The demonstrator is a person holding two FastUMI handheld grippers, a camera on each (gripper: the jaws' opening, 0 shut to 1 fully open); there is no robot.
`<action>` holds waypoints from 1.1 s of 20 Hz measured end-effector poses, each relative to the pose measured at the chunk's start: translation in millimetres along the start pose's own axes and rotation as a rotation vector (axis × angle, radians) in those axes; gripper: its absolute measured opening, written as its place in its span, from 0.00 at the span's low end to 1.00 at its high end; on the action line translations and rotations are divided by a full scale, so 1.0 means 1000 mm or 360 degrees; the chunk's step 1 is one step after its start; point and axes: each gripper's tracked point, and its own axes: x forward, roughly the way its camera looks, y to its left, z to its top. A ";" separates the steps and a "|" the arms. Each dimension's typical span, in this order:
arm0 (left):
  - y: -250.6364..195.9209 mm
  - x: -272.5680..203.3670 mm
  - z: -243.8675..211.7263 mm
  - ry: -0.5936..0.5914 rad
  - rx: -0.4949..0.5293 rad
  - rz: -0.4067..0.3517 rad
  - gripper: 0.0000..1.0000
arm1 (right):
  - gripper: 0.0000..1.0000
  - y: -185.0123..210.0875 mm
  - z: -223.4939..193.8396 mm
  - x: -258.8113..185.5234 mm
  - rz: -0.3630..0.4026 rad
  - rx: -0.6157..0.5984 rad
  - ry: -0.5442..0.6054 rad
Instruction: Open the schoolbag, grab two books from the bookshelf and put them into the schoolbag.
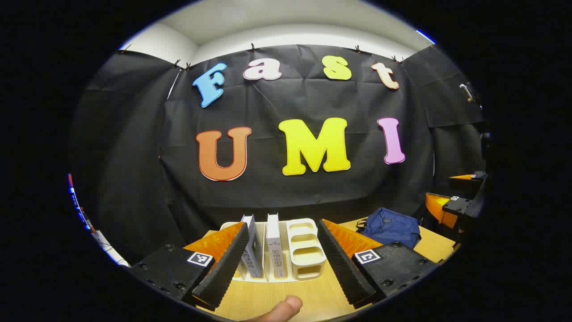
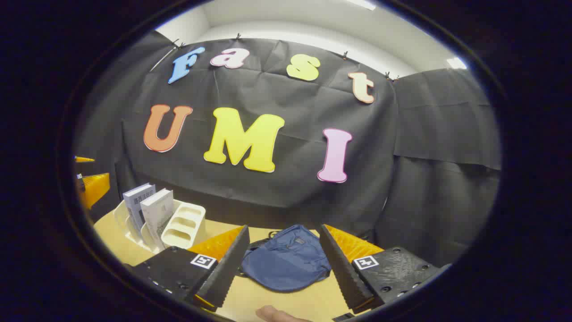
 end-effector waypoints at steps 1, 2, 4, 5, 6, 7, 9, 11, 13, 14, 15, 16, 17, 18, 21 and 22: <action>0.003 0.000 -0.001 0.0012 -0.0004 0.0019 0.99 | 0.95 -0.002 -0.001 0.004 -0.0001 -0.0019 0.0007; 0.005 0.001 -0.001 0.0017 -0.0010 0.0039 0.99 | 0.95 -0.007 -0.003 0.009 -0.0013 -0.0054 0.0010; 0.005 0.003 -0.003 0.0032 -0.0014 0.0077 0.99 | 0.93 -0.012 -0.015 0.022 0.0002 -0.0157 0.0043; 0.004 0.003 -0.004 0.0038 -0.0022 0.0086 0.99 | 0.96 -0.013 -0.018 0.027 0.0020 -0.0180 0.0052; 0.004 0.003 -0.005 0.0049 -0.0034 0.0096 0.99 | 0.99 -0.014 -0.021 0.030 0.0033 -0.0201 0.0066; 0.004 0.004 -0.008 0.0062 -0.0050 0.0104 0.99 | 0.99 -0.014 -0.025 0.034 0.0049 -0.0216 0.0078; 0.001 0.005 -0.014 0.0099 -0.0093 0.0110 0.99 | 0.99 -0.012 -0.029 0.040 0.0080 -0.0238 0.0090; 0.006 0.007 -0.023 0.0138 -0.0121 0.0145 0.99 | 0.99 -0.007 -0.037 0.046 0.0121 -0.0262 0.0110; 0.016 0.007 -0.025 0.0159 -0.0125 0.0195 0.99 | 0.96 0.004 -0.046 0.052 0.0170 -0.0279 0.0133; 0.018 0.007 -0.025 0.0163 -0.0124 0.0205 0.99 | 0.96 0.007 -0.049 0.053 0.0188 -0.0276 0.0140; 0.019 0.006 -0.025 0.0167 -0.0120 0.0206 0.99 | 0.96 0.009 -0.050 0.055 0.0195 -0.0270 0.0143; 0.019 0.007 -0.026 0.0171 -0.0110 0.0208 0.99 | 0.96 0.010 -0.053 0.056 0.0200 -0.0262 0.0154; 0.022 0.009 -0.026 0.0170 -0.0084 0.0218 0.99 | 0.99 0.012 -0.057 0.059 0.0204 -0.0266 0.0172; 0.022 0.011 -0.026 0.0164 -0.0073 0.0218 0.99 | 0.95 0.014 -0.074 0.068 0.0194 -0.0332 0.0222; 0.021 0.013 -0.036 0.0209 -0.0073 0.0230 0.99 | 0.96 0.014 -0.117 0.081 0.0131 -0.0468 0.0332; 0.021 0.012 -0.034 0.0214 -0.0068 0.0233 0.99 | 0.99 0.027 -0.142 0.086 0.0154 -0.0552 0.0378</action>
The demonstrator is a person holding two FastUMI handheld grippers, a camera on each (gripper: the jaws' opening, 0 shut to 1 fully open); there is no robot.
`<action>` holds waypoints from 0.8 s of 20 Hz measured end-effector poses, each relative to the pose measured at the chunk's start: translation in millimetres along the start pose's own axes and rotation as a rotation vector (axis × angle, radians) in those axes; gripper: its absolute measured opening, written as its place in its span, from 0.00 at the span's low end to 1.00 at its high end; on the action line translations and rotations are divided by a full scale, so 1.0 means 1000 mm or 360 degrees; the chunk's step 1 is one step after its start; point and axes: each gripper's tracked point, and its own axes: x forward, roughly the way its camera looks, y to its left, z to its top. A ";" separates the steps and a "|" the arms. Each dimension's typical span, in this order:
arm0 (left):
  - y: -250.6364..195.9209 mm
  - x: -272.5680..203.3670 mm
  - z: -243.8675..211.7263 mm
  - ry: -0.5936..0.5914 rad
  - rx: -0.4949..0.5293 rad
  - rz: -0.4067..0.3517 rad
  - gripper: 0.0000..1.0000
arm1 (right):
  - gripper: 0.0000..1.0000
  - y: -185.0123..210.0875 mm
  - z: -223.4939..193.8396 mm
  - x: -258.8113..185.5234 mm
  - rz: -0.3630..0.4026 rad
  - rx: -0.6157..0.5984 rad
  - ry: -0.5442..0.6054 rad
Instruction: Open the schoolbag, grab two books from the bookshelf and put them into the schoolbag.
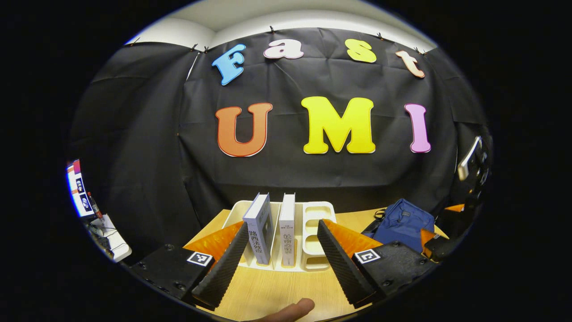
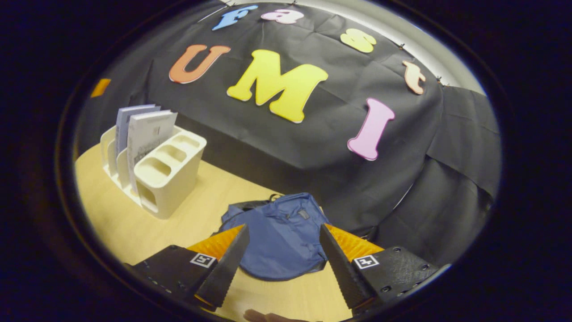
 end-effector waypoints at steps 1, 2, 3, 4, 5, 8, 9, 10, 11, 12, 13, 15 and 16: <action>0.002 -0.001 -0.002 -0.0002 0.0005 0.0003 0.99 | 0.96 0.021 -0.021 0.009 0.0023 -0.0112 0.0063; 0.003 -0.001 -0.003 0.0009 0.0010 0.0012 0.99 | 0.94 0.038 -0.033 0.016 0.0049 -0.0174 0.0096; 0.006 -0.002 -0.007 0.0026 0.0016 0.0029 0.99 | 0.99 0.058 -0.048 0.026 0.0075 -0.0293 0.0121; 0.008 -0.003 -0.009 0.0039 0.0016 0.0044 0.99 | 0.96 0.069 -0.057 0.032 0.0088 -0.0380 0.0137; 0.010 -0.005 -0.010 0.0043 0.0013 0.0061 0.99 | 0.96 0.080 -0.067 0.039 0.0098 -0.0458 0.0158; 0.016 -0.011 -0.016 0.0066 0.0011 0.0106 0.99 | 0.99 0.101 -0.081 0.058 0.0089 -0.0619 0.0194; 0.018 -0.013 -0.021 0.0084 0.0015 0.0118 0.99 | 0.95 0.106 -0.083 0.064 0.0079 -0.0654 0.0186; 0.018 -0.014 -0.025 0.0104 0.0015 0.0132 0.99 | 0.95 0.109 -0.083 0.070 0.0056 -0.0704 0.0178; 0.020 -0.014 -0.029 0.0129 0.0017 0.0147 0.99 | 0.99 0.110 -0.085 0.077 0.0033 -0.0766 0.0181; 0.022 -0.017 -0.033 0.0151 0.0018 0.0158 0.99 | 0.95 0.112 -0.086 0.082 0.0013 -0.0816 0.0180; 0.023 -0.017 -0.036 0.0168 0.0015 0.0161 0.99 | 0.95 0.112 -0.089 0.087 -0.0009 -0.0853 0.0189; 0.024 -0.021 -0.038 0.0183 0.0010 0.0182 0.99 | 0.95 0.108 -0.095 0.093 -0.0068 -0.0887 0.0238; 0.025 -0.023 -0.039 0.0185 0.0009 0.0189 0.99 | 0.95 0.105 -0.095 0.095 -0.0099 -0.0896 0.0255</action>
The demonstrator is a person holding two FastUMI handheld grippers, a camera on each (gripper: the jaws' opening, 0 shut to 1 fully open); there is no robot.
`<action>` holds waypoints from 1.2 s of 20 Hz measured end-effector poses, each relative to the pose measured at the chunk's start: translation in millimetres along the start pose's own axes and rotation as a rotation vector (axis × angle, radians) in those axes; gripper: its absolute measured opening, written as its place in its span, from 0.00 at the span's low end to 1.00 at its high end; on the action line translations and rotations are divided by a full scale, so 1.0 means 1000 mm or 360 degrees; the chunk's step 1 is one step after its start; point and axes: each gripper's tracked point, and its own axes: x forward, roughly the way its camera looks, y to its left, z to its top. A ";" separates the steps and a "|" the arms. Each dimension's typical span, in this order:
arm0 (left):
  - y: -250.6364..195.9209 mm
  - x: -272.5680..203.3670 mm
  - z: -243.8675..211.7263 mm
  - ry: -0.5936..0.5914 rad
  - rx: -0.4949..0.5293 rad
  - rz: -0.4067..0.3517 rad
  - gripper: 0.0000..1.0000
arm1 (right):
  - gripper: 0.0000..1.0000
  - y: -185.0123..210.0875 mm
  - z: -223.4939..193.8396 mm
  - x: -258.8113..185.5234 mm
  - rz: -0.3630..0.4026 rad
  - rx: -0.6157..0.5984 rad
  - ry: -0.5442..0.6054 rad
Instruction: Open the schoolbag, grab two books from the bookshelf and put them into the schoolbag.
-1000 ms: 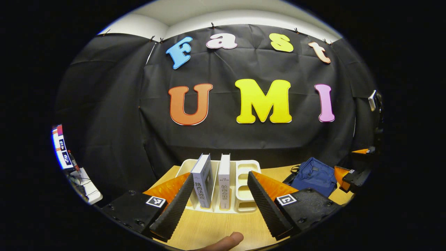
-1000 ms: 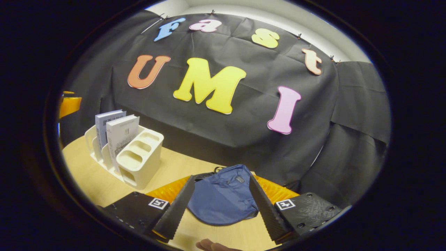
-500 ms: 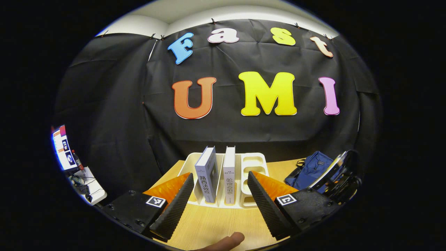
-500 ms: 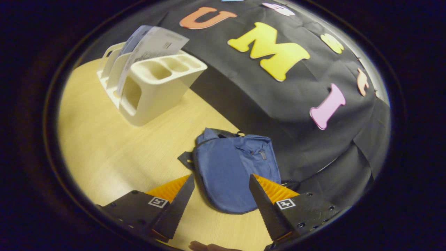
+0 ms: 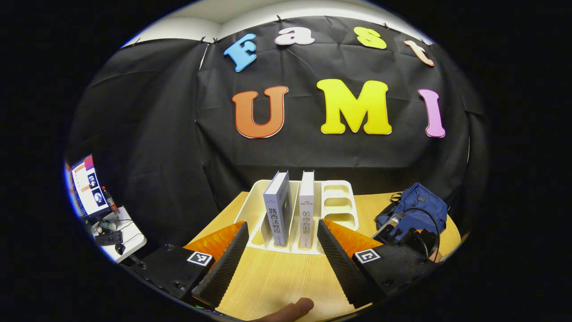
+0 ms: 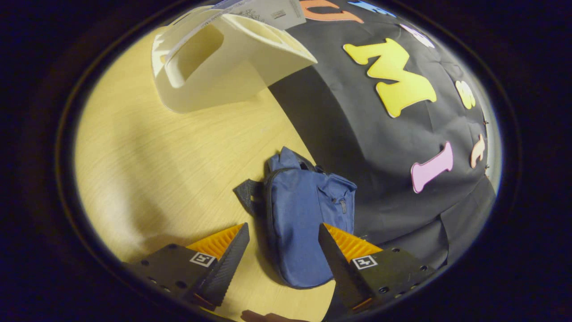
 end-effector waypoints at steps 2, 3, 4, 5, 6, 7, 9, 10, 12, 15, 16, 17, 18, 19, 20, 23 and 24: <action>0.002 -0.002 -0.003 0.0007 0.0007 0.0019 0.99 | 0.94 -0.001 -0.004 0.010 -0.0045 -0.0039 0.0042; 0.003 -0.004 -0.005 0.0020 0.0013 0.0024 0.99 | 0.94 -0.002 -0.007 0.015 -0.0073 -0.0065 0.0060; 0.003 -0.005 -0.007 0.0032 0.0020 0.0033 0.99 | 0.94 -0.006 -0.006 0.019 -0.0106 -0.0088 0.0062; 0.004 -0.006 -0.009 0.0045 0.0026 0.0039 0.99 | 0.99 -0.008 -0.006 0.022 -0.0123 -0.0098 0.0063; 0.005 -0.007 -0.011 0.0056 0.0030 0.0041 0.99 | 0.99 -0.009 -0.006 0.025 -0.0127 -0.0100 0.0057; 0.006 -0.007 -0.012 0.0062 0.0036 0.0045 0.99 | 0.93 -0.011 -0.007 0.027 -0.0126 -0.0113 0.0056; 0.004 -0.006 -0.010 0.0051 0.0039 0.0036 0.99 | 0.92 -0.015 -0.008 0.023 -0.0114 -0.0132 0.0066; 0.004 -0.005 -0.011 0.0041 0.0036 0.0029 0.99 | 0.92 -0.022 -0.005 0.018 -0.0131 -0.0134 0.0045; 0.002 -0.004 -0.014 0.0044 -0.0005 0.0017 0.99 | 0.92 -0.033 0.000 0.013 -0.0162 -0.0132 0.0012; -0.005 -0.001 -0.018 0.0043 -0.0046 -0.0028 0.99 | 0.90 -0.047 0.002 0.017 -0.0190 -0.0117 0.0036; -0.006 0.000 -0.016 0.0033 -0.0033 -0.0033 0.99 | 0.90 -0.050 0.002 0.022 -0.0207 -0.0123 0.0060; -0.006 -0.001 -0.013 0.0024 -0.0014 -0.0037 0.99 | 0.90 -0.050 0.001 0.029 -0.0216 -0.0140 0.0084; -0.006 -0.001 -0.013 0.0017 0.0007 -0.0040 0.99 | 0.90 -0.052 0.003 0.037 -0.0235 -0.0174 0.0102; -0.003 -0.003 -0.012 0.0014 0.0027 -0.0042 0.99 | 0.90 -0.055 0.004 0.043 -0.0266 -0.0211 0.0125; 0.002 -0.005 -0.013 0.0013 0.0052 -0.0033 0.99 | 0.96 -0.053 0.003 0.052 -0.0286 -0.0222 0.0162; 0.014 -0.009 -0.017 0.0041 0.0083 0.0004 0.99 | 0.85 -0.052 0.007 0.063 -0.0337 -0.0240 0.0187; 0.018 -0.011 -0.020 0.0056 0.0087 0.0019 0.99 | 0.77 -0.052 0.008 0.065 -0.0358 -0.0263 0.0176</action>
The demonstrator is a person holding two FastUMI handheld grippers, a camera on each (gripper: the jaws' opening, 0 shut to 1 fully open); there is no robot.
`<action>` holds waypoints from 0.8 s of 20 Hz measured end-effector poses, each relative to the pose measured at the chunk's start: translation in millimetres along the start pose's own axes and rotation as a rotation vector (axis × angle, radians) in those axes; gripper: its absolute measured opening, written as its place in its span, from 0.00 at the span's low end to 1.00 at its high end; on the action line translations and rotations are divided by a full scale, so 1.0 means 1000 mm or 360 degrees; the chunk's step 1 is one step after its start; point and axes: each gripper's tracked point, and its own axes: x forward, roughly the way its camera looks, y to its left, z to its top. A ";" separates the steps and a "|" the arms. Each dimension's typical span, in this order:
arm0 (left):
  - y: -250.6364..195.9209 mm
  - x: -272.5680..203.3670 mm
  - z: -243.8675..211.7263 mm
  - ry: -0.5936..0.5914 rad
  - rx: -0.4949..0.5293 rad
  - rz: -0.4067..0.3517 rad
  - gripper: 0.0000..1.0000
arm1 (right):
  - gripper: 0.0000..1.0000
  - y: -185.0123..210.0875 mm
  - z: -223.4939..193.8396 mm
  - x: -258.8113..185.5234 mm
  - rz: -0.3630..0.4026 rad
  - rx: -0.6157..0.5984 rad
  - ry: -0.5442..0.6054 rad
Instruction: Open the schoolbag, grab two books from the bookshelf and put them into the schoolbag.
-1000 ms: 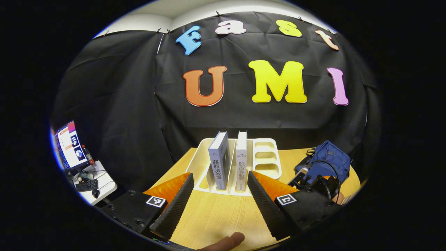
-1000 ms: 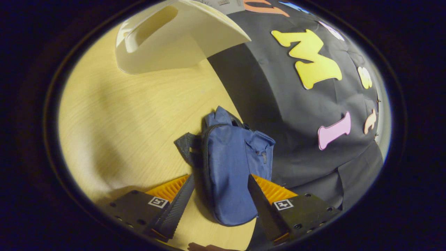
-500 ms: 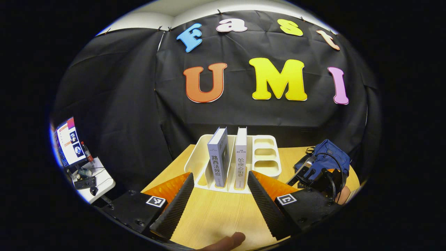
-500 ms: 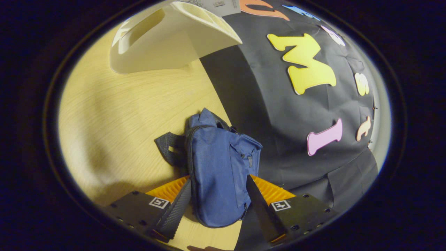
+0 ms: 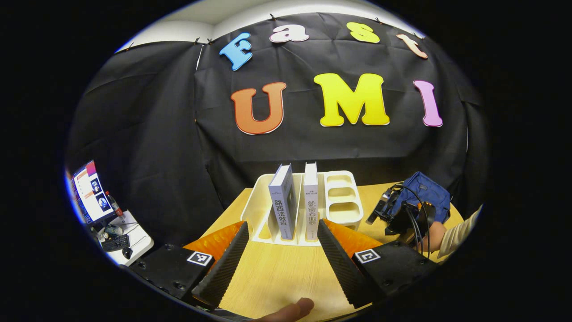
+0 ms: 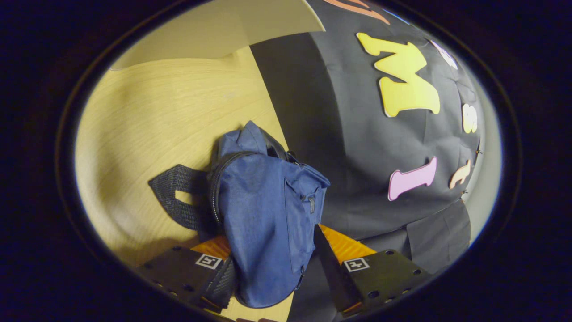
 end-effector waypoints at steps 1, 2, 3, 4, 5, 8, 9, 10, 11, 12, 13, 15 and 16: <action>0.003 -0.001 -0.006 0.0026 0.0002 0.0021 0.99 | 0.81 0.003 0.006 0.005 -0.0027 -0.0012 -0.0020; 0.005 -0.001 -0.007 0.0036 -0.0001 0.0031 0.99 | 0.84 0.003 0.007 0.007 -0.0041 -0.0014 -0.0017; 0.004 -0.001 -0.008 0.0044 -0.0004 0.0036 0.99 | 0.81 0.005 0.006 0.007 -0.0045 -0.0001 -0.0006; 0.003 -0.001 -0.009 0.0051 -0.0006 0.0038 0.99 | 0.74 0.007 0.004 0.005 -0.0039 0.0008 0.0012; 0.002 0.000 -0.008 0.0045 -0.0005 0.0038 0.99 | 0.63 0.007 0.003 0.001 -0.0034 0.0015 0.0029; -0.010 0.007 0.003 0.0003 0.0012 0.0005 0.99 | 0.44 0.004 0.002 -0.006 0.0015 0.0089 0.0030; -0.015 0.008 0.007 -0.0026 0.0016 -0.0012 0.99 | 0.37 -0.001 0.002 -0.010 0.0054 0.0117 0.0024; -0.020 0.011 0.012 -0.0050 0.0016 -0.0032 0.99 | 0.25 0.002 0.002 -0.013 0.0113 0.0134 0.0015; -0.024 0.012 0.013 -0.0063 0.0012 -0.0050 0.99 | 0.25 0.001 0.003 -0.013 0.0154 0.0138 0.0002; -0.028 0.014 0.014 -0.0072 0.0008 -0.0067 0.99 | 0.25 0.000 0.002 -0.018 0.0216 0.0161 -0.0007; -0.030 0.014 0.014 -0.0079 0.0001 -0.0081 0.99 | 0.09 0.001 0.001 -0.016 0.0273 0.0183 -0.0002; -0.034 0.017 0.016 -0.0093 -0.0011 -0.0105 0.99 | 0.00 -0.013 -0.004 -0.018 0.0356 0.0243 0.0007; -0.034 0.018 0.017 -0.0100 -0.0016 -0.0109 0.99 | 0.05 -0.011 -0.005 -0.019 0.0406 0.0278 0.0018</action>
